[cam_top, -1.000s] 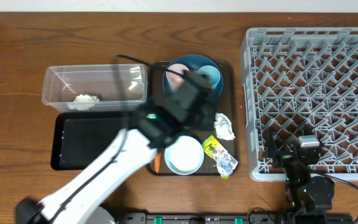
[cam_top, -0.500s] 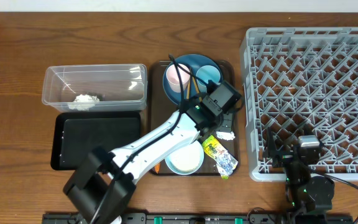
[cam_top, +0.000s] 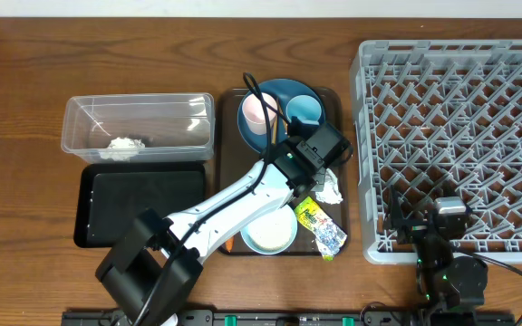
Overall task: Sort waste into correct bins and load items into the dishwasher rack
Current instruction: 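Reach the left gripper to the second tissue beside the chopsticks, then grasp the second crumpled tissue with the left gripper, then carry the tissue to the clear bin and release it, then reach the left gripper to the yellow Pandan wrapper and grasp it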
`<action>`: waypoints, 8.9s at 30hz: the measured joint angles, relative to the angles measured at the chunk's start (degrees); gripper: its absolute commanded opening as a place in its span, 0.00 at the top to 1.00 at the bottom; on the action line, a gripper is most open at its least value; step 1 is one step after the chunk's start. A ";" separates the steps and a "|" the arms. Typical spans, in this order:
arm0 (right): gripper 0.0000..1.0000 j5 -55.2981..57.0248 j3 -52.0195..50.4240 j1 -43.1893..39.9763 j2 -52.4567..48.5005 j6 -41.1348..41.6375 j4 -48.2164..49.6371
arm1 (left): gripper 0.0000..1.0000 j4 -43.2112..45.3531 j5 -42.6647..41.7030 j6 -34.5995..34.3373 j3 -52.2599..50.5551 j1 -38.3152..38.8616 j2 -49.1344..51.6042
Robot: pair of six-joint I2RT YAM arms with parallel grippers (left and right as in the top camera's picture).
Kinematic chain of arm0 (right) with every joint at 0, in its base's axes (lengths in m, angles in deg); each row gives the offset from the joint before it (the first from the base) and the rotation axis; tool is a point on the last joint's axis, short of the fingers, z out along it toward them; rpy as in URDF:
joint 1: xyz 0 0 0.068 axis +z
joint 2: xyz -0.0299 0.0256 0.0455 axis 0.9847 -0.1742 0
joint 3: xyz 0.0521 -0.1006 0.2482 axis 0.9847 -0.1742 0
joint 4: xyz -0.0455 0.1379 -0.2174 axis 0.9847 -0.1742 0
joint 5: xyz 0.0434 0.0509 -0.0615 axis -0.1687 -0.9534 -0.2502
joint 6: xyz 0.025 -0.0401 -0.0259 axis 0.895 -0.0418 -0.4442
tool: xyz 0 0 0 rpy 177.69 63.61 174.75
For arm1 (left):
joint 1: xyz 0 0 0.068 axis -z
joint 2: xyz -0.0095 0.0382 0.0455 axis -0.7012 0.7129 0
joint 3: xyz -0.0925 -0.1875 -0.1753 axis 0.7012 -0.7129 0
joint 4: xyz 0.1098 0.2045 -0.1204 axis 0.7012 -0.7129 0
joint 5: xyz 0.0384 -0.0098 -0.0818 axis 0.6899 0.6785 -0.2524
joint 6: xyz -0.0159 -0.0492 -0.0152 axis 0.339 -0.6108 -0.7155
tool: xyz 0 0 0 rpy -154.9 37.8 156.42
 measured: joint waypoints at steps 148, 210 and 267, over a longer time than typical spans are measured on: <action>0.01 0.00 0.00 0.00 0.00 0.00 0.00 | 0.94 5.51 -7.93 -9.44 -4.92 2.36 -16.68; 0.01 0.00 0.00 0.00 0.00 0.00 0.02 | 0.37 -22.01 -19.34 -1.01 -4.81 -12.31 -32.63; 0.01 0.00 0.00 0.00 0.00 0.00 0.00 | 0.44 -4.04 -11.54 -19.85 -5.77 18.84 -0.04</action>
